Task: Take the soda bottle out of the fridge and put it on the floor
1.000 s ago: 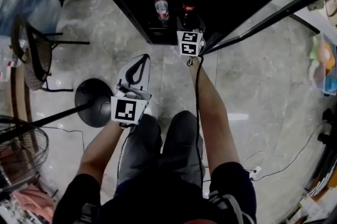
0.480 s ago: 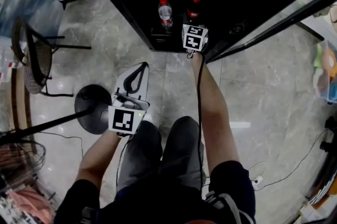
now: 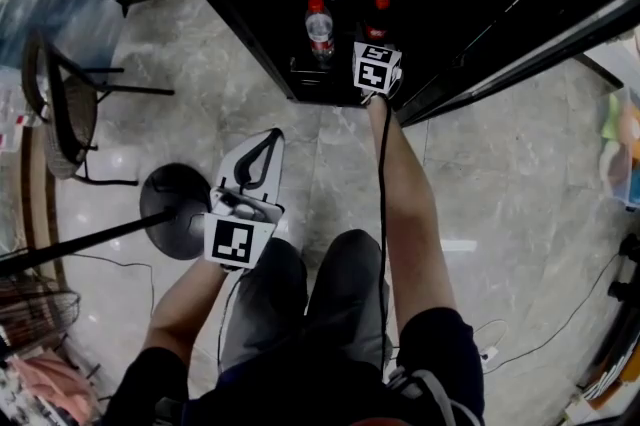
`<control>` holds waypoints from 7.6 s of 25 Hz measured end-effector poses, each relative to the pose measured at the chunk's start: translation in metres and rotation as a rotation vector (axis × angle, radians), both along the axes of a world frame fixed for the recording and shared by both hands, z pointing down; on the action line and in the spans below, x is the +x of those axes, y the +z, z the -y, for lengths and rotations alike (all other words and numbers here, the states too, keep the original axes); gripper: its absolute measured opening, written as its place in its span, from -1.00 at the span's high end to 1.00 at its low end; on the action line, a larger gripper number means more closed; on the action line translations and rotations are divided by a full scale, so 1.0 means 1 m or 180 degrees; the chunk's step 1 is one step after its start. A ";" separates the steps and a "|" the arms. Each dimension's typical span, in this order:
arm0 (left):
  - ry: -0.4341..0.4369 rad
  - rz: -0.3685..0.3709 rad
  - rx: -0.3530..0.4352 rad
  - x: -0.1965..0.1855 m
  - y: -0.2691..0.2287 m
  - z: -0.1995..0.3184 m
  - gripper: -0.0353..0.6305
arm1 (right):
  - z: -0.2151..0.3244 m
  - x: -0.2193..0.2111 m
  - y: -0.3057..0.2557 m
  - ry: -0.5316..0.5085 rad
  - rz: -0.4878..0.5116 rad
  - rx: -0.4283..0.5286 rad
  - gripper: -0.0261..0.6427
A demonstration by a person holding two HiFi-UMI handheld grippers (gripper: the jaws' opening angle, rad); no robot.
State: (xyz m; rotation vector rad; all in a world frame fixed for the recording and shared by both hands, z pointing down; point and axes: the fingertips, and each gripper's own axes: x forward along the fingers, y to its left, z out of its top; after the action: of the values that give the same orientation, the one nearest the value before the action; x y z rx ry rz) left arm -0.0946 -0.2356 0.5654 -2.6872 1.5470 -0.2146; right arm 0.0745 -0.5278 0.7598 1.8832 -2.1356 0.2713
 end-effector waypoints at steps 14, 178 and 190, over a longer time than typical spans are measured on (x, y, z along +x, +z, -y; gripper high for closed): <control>-0.0078 0.0012 0.0050 -0.015 0.014 -0.003 0.82 | 0.009 -0.001 0.006 -0.0039 0.0013 0.0112 -0.04; 0.0301 0.0380 -0.0127 0.011 -0.025 -0.085 0.82 | -0.404 0.006 -0.132 -0.1070 -0.0072 0.0226 0.86; 0.0024 0.0202 -0.0132 0.012 -0.227 -0.122 0.82 | -0.433 0.004 -0.356 -0.1063 0.0102 0.0379 0.86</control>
State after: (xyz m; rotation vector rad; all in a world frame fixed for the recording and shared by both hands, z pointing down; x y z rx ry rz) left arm -0.0824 -0.1131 0.3387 -2.6884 1.5317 -0.3318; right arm 0.0787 -0.0943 0.4035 1.5510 -2.4893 0.1056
